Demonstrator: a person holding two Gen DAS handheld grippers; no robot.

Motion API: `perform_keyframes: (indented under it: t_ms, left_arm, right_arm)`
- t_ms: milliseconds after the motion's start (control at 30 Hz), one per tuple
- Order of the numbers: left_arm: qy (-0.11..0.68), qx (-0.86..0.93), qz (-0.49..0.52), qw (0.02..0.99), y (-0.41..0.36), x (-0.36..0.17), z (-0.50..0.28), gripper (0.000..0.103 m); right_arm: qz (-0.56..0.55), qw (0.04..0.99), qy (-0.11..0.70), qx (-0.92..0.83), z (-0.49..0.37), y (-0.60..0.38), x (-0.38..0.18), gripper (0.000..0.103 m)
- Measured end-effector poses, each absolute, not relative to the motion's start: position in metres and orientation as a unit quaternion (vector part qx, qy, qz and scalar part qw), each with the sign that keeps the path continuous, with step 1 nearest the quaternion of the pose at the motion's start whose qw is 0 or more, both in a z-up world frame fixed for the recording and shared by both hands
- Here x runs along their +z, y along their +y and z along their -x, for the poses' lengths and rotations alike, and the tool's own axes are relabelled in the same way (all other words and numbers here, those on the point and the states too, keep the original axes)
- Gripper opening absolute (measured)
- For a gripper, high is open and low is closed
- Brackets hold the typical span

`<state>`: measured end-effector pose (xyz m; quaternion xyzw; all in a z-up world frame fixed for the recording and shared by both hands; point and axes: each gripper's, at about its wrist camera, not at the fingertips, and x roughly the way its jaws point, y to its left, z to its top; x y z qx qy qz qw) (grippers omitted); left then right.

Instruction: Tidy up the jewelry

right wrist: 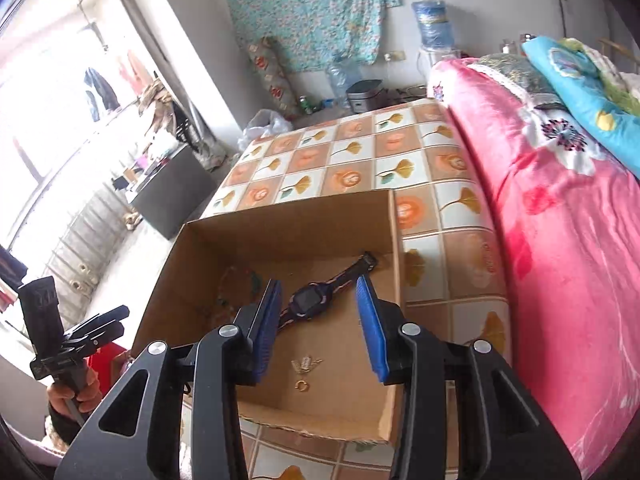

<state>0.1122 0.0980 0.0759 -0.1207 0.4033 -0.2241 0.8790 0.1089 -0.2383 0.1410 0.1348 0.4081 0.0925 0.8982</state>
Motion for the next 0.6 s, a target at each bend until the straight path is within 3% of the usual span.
perform_keyframes:
  t_ms: [133,267,300,600]
  left_arm:
    - [0.444,-0.198,0.136,0.863,0.097,0.055,-0.119,0.082]
    - [0.477,-0.204,0.179,0.836,0.091,0.035,-0.125,0.082]
    - [0.481,-0.212,0.192,0.829,0.088,0.032,-0.125,0.082]
    - [0.478,-0.183,0.173,0.841,0.072,0.04,-0.096,0.083]
  right_arm:
    - [-0.179,0.874,0.449,0.036,-0.102,-0.278,0.109,0.041]
    - [-0.236,0.813,0.525,0.091,-0.108,-0.274,0.058,0.041]
    - [-0.233,0.812,0.526,0.098,-0.105,-0.267,0.054,0.047]
    - [-0.204,0.825,0.518,0.097,-0.078,-0.25,0.065,0.047]
